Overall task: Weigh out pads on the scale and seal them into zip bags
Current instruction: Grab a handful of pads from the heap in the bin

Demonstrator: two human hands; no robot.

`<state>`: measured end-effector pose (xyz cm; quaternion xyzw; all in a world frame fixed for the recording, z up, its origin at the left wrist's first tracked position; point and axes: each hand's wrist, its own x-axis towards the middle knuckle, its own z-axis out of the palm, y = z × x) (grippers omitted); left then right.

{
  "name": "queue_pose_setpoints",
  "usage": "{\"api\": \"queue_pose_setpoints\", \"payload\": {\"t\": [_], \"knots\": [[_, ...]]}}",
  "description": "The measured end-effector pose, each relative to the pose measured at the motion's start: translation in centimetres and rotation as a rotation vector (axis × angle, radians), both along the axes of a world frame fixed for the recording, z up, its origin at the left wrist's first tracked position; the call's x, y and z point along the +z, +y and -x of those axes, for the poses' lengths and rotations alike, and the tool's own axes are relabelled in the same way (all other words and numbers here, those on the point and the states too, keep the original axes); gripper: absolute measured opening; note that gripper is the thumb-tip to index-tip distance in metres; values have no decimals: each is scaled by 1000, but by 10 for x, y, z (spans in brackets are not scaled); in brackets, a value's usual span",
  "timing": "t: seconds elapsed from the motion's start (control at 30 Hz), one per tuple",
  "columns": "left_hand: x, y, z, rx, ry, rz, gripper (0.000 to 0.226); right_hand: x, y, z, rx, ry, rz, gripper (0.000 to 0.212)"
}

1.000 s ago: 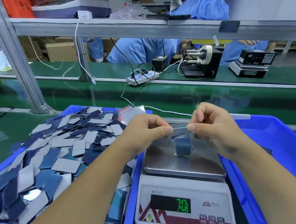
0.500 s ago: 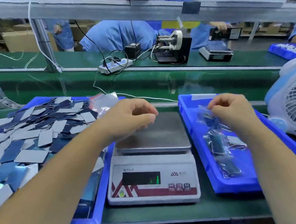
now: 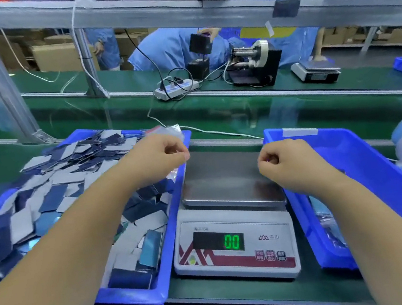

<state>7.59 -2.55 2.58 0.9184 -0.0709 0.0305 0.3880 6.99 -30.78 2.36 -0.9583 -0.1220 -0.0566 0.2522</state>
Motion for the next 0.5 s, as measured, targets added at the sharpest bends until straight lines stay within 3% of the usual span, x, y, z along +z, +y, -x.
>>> {"api": "queue_pose_setpoints", "payload": {"t": [0.17, 0.27, 0.5], "knots": [[1, 45, -6, 211, -94, -43, 24, 2, 50, -9, 156, -35, 68, 18], [-13, 59, -8, 328, -118, 44, 32, 3, 76, -18, 214, -62, 100, 16], [-24, 65, -10, 366, -88, 152, 36, 1, 141, -41, 352, -13, 309, 12]]}}
